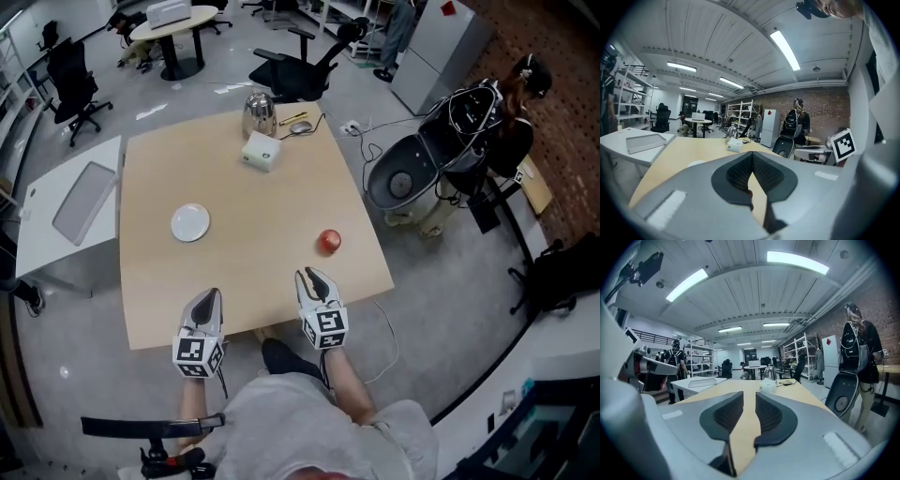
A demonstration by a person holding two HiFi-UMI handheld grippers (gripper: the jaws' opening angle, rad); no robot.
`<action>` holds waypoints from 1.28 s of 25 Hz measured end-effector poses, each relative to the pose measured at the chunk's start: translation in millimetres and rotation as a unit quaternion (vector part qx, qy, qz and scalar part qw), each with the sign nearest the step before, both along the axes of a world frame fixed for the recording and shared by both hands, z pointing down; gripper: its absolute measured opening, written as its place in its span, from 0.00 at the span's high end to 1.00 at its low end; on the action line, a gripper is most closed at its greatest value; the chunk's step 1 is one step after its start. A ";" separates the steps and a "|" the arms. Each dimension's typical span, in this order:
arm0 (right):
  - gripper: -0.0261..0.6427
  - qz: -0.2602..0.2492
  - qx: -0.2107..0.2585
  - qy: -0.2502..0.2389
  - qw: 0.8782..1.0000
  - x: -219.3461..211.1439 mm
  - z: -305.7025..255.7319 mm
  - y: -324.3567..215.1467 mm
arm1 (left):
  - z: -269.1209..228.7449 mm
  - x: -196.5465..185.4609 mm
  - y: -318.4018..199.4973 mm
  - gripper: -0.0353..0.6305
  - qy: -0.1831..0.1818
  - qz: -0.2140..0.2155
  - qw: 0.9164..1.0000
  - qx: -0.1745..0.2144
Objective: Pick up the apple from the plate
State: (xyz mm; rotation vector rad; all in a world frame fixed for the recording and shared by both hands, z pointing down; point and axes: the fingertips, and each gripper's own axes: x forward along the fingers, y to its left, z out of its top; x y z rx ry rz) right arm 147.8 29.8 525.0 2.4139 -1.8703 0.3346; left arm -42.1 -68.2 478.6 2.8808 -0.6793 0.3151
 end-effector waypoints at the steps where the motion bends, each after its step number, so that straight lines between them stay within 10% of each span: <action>1: 0.84 -0.006 0.002 0.000 1.000 -5.6 -2.5 -1.4 | -1.7 -3.0 0.9 0.92 0.001 -0.003 1.000 0.001; 32: 0.95 -0.100 0.030 0.034 0.994 -112.8 -41.4 24.6 | -41.9 -94.2 47.9 0.92 0.037 -0.069 0.996 0.040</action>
